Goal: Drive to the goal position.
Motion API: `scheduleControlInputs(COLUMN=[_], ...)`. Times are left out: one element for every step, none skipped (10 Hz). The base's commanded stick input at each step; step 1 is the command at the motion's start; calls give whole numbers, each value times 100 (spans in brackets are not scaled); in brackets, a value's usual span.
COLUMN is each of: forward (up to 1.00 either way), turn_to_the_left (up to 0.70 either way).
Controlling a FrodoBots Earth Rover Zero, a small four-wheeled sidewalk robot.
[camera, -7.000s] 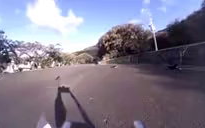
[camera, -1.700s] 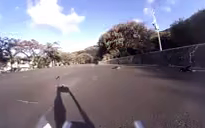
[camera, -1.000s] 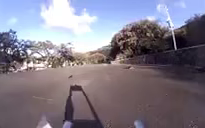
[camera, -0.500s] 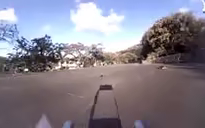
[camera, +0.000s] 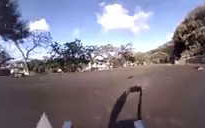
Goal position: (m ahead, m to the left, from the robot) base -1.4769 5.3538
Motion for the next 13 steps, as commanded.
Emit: scheduleControlInputs(forward=[5,5,5,5,5,5,5,5,5,5,5,5,5], turn_to_the_left=[50,50,50,50,50,50,50,50,50,50,50,50,50])
